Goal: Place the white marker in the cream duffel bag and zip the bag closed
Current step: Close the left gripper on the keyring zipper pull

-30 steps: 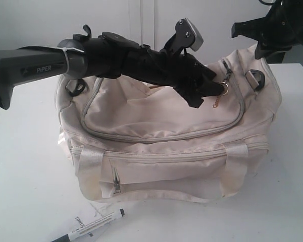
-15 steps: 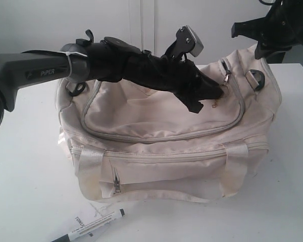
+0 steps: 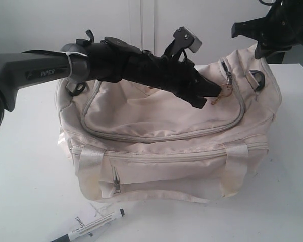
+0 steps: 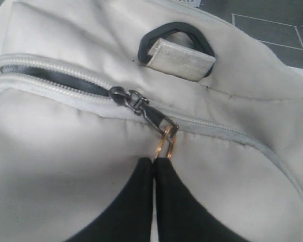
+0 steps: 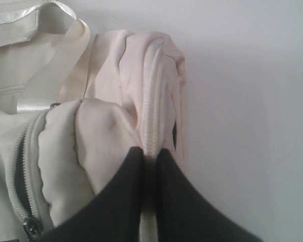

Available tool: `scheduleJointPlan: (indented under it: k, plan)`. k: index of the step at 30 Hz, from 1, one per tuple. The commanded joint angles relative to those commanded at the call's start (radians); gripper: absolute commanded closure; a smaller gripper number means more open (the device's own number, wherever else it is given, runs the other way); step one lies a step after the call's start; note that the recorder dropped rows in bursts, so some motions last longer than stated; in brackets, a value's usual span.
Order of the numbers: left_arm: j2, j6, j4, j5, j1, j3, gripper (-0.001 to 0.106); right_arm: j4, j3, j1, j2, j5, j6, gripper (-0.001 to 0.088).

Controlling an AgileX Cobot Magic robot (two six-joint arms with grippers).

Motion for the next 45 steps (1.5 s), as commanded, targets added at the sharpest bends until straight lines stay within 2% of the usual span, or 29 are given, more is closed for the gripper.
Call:
scheduleJointPlan:
  k: [19, 27, 28, 32, 45]
  plan:
    - [-0.039, -0.118, -0.007, 0.002, 0.0, 0.0, 0.105, 0.0, 0.0, 0.0, 0.0, 0.0, 0.0, 0.0868]
    - [-0.039, -0.251, -0.007, 0.008, 0.0, 0.0, 0.105, 0.0, 0.0, 0.0, 0.0, 0.0, 0.0, 0.0868]
    - [-0.039, -0.289, -0.007, 0.025, 0.0, 0.0, 0.105, 0.0, 0.0, 0.0, 0.0, 0.0, 0.0, 0.0868]
    - [-0.039, -0.295, -0.007, 0.095, 0.0, 0.0, 0.105, 0.0, 0.0, 0.0, 0.0, 0.0, 0.0, 0.0868]
    - [-0.039, -0.313, -0.007, 0.19, 0.0, 0.0, 0.105, 0.0, 0.0, 0.0, 0.0, 0.0, 0.002, 0.0868]
